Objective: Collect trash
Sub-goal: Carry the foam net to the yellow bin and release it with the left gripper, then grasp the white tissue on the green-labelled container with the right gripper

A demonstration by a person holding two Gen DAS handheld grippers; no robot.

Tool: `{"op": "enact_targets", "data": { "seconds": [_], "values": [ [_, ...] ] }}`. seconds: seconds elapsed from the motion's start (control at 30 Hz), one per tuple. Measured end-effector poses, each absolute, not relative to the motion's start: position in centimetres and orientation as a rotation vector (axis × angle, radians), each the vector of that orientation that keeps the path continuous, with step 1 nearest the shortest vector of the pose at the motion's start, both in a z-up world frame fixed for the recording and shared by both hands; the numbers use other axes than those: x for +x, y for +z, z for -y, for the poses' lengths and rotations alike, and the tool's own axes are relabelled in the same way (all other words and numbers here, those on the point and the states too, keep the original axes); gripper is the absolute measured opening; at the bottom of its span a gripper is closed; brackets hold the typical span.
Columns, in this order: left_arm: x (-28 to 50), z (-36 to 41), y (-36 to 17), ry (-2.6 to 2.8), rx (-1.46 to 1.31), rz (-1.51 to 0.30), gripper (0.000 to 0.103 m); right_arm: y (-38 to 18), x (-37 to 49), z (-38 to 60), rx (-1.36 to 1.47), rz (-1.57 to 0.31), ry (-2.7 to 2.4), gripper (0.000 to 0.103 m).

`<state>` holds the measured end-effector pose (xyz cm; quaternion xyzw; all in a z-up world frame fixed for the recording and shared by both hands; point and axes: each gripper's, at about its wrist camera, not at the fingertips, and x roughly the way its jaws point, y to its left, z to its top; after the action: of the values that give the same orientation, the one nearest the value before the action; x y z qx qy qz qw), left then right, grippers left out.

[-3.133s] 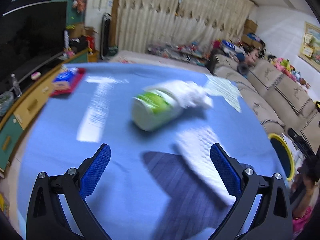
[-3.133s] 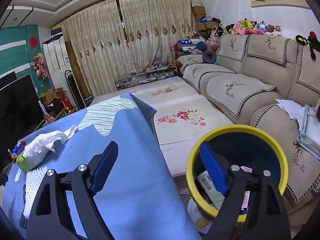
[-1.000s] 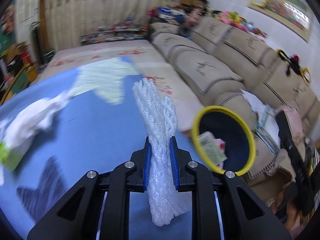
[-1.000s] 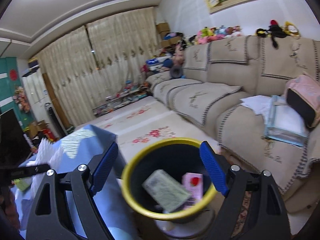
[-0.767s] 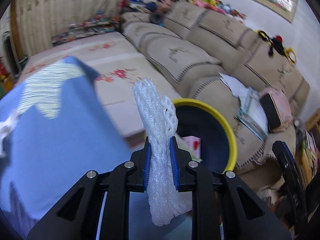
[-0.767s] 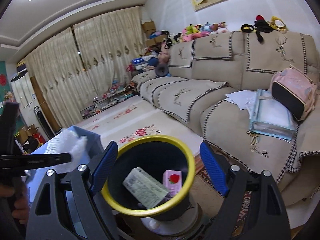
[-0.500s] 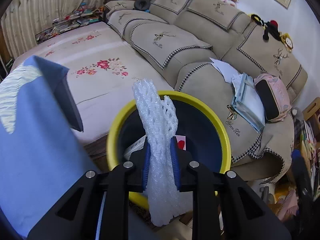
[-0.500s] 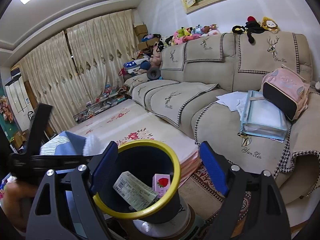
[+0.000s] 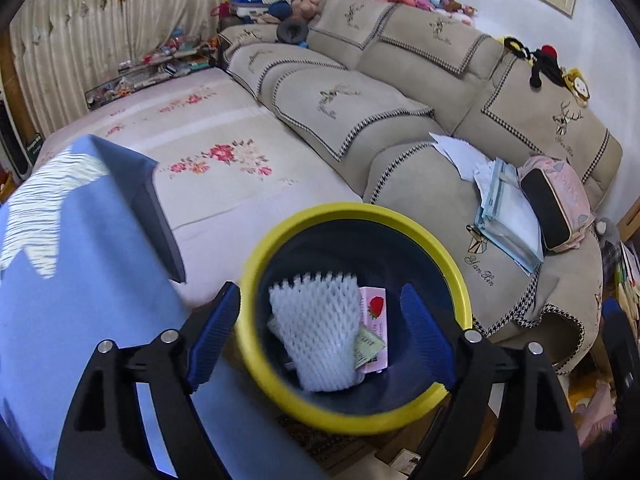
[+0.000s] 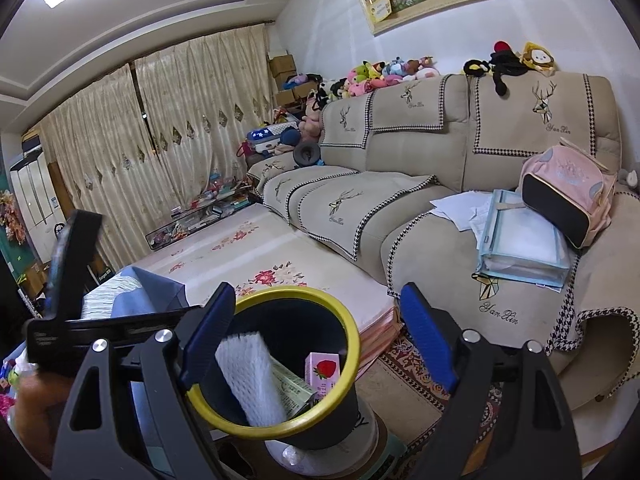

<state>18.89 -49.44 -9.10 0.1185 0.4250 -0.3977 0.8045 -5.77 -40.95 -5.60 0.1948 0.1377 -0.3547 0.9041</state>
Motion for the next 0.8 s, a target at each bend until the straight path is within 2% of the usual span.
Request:
{"op": "enact_targets", "data": {
  "seconds": [0.3,0.4,0.6,0.8],
  "values": [
    [18.8,36.1,-5.5,-0.768,0.131,-0.829,0.092,-4.7,-3.4,38.8,0.353,-0.329,-0.708,0.080],
    [19.0,29.3,-4.7,-0.702,0.088,-0.783,0.097,-4.7,-1.6,37.4,0.335,-0.356,-0.654,0.081],
    [19.7,14.3,-4.1,-0.470,0.036,-0.652,0.098,-4.0,4.2,32.4,0.285,-0.413,-0.459,0.081],
    [21.3,1.1,-6.0,-0.188,0.025,-0.587,0.098,-2.8,11.4,25.5,0.209,-0.482,-0.234,0.081]
  ]
}}
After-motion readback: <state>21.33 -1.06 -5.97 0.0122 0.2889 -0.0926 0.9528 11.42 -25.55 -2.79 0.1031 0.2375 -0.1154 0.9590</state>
